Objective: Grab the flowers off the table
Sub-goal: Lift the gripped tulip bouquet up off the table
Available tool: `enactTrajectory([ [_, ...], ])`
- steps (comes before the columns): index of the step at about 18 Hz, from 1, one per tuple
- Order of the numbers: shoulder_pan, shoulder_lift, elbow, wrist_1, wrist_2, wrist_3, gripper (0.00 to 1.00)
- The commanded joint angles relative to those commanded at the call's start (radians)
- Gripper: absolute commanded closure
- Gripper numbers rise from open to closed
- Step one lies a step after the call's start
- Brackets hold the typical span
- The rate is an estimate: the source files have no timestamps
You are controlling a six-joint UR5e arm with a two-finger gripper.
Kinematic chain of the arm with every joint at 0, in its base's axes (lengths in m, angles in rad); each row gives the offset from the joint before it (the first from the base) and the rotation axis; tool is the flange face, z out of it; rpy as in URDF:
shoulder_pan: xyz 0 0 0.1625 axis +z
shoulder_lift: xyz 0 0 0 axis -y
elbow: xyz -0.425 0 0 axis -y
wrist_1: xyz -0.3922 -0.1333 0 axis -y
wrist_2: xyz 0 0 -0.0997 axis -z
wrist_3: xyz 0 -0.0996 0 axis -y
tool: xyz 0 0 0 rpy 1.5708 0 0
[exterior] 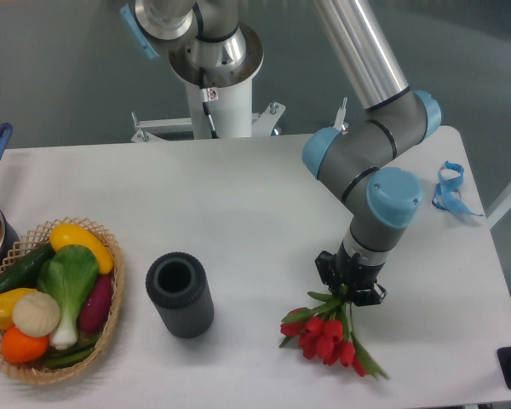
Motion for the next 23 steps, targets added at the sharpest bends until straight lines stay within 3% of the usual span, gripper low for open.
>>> enactTrajectory([
  [4,-0.002,0.093,-0.014,-0.003,-0.043,-0.008,0.90],
  [8,0.009,0.212,-0.018,-0.003,-0.227,-0.112,0.90],
  [10,0.012,0.242,-0.008,0.000,-0.288,-0.152,0.90],
  [17,0.066,0.315,-0.015,0.000,-0.472,-0.210,0.90],
  [23,0.077,0.322,-0.015,0.000,-0.546,-0.222,0.90],
])
